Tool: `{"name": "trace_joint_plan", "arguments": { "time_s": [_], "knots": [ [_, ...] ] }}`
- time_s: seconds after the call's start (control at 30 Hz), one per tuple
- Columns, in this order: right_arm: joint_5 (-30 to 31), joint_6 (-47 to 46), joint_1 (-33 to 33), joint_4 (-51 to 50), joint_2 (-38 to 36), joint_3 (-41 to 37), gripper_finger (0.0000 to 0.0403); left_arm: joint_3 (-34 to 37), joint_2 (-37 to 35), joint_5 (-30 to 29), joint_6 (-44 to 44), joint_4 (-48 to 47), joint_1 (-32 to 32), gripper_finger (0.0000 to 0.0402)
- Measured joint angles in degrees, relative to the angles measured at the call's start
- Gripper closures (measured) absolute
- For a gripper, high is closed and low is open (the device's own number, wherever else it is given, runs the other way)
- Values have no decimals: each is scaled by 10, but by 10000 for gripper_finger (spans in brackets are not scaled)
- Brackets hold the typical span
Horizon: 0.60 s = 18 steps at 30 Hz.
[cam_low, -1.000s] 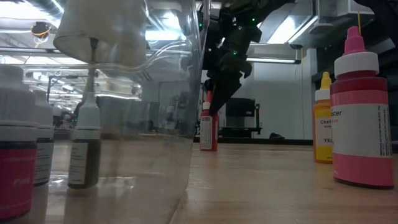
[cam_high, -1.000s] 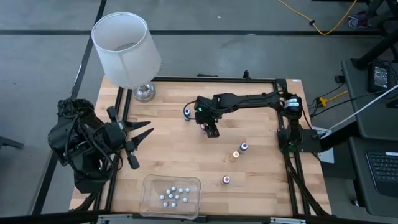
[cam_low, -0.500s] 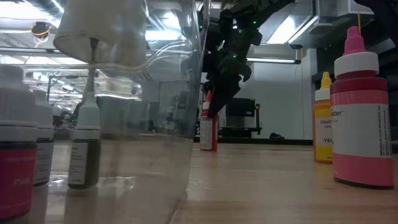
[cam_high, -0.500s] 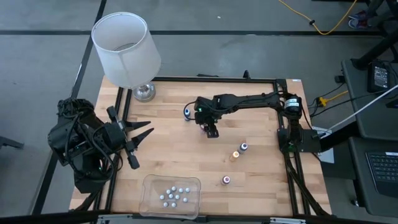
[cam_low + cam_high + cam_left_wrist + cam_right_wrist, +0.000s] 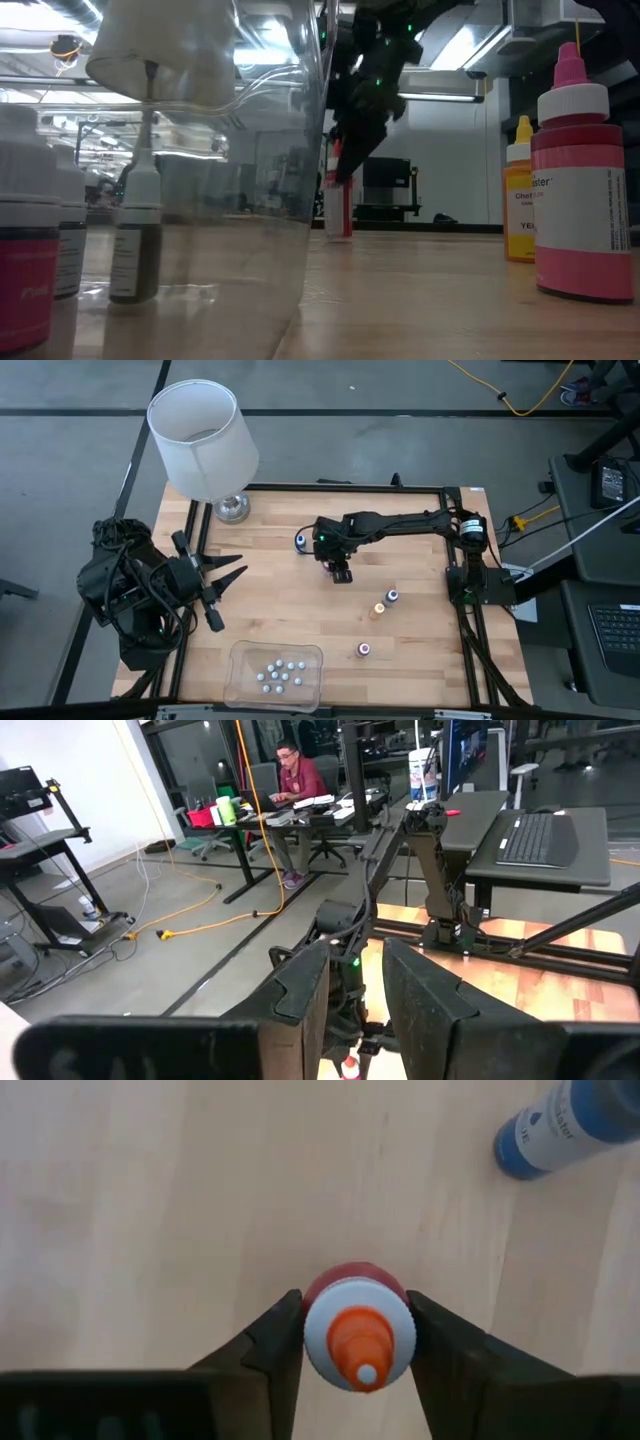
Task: Pick & Place food coloring
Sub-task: Put the large orange food coloring bottle into the bin
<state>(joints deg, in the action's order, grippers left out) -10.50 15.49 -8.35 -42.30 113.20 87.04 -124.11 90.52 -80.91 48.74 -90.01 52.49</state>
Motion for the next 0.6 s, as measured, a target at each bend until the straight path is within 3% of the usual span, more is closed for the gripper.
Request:
{"name": "trace_joint_plan", "arguments": {
  "time_s": [0.3, 0.6],
  "knots": [
    [0, 30, 47, -88, -32, 102, 250, 0, 0, 0, -13, 0, 0, 309],
    [2, 69, 143, -145, -43, 233, 242, 0, 0, 0, -26, 0, -2, 309]
  ]
}}
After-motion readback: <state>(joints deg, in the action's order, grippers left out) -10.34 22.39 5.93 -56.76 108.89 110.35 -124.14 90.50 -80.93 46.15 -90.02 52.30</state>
